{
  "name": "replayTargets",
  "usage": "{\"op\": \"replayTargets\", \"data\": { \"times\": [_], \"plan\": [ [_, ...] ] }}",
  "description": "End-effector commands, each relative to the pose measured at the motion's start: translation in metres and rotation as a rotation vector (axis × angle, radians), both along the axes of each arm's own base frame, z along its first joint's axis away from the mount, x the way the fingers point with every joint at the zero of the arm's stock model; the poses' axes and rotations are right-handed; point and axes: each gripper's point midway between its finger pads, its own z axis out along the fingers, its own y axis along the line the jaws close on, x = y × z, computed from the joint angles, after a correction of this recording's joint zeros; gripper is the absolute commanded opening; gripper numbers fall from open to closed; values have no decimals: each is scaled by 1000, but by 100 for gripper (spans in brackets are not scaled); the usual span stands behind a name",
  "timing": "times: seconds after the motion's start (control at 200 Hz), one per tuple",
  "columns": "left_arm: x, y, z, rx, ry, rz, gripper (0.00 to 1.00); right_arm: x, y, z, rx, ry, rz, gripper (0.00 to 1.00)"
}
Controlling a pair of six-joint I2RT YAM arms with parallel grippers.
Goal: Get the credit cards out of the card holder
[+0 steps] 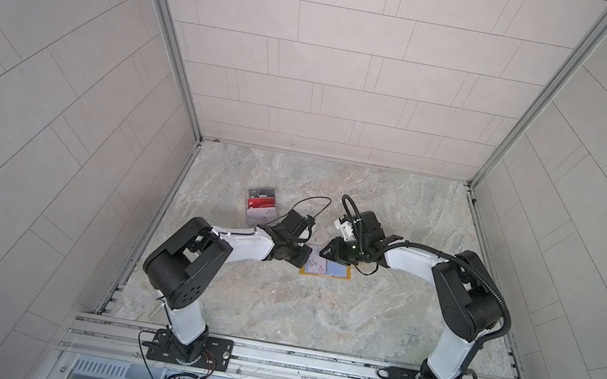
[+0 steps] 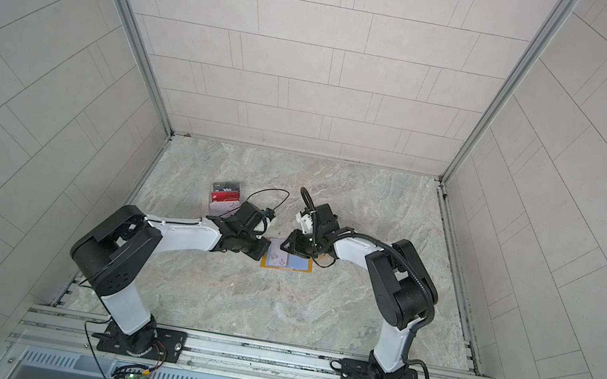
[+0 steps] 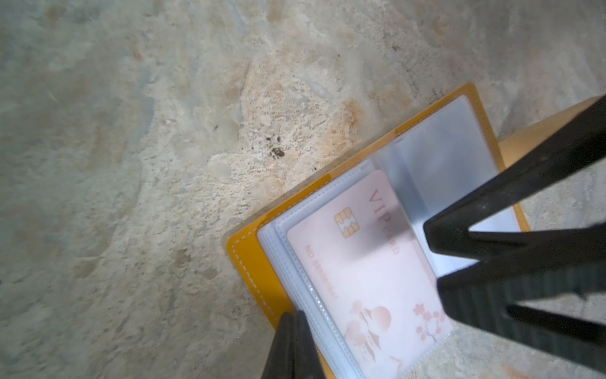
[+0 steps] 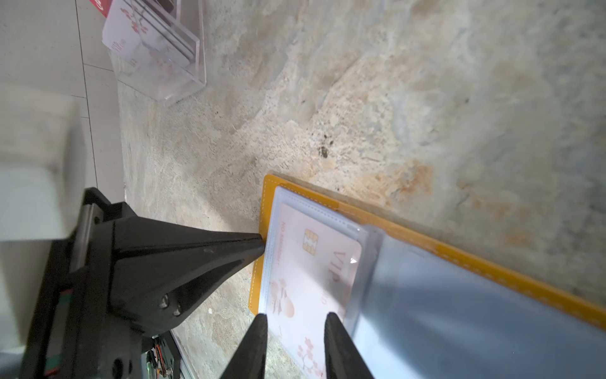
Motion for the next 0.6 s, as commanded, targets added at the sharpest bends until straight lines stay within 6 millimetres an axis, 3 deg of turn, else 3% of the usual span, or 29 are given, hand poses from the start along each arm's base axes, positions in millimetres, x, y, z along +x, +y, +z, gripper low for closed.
{"op": "replayTargets", "data": {
  "times": [0.0,0.596],
  "plan": [
    [-9,5,-13,29,53,-12,0,1,-9,-10,-22,20,-45,32],
    [-11,5,-15,22,62,-11,0,-1,-5,-27,9,75,-65,31]
  ]
}}
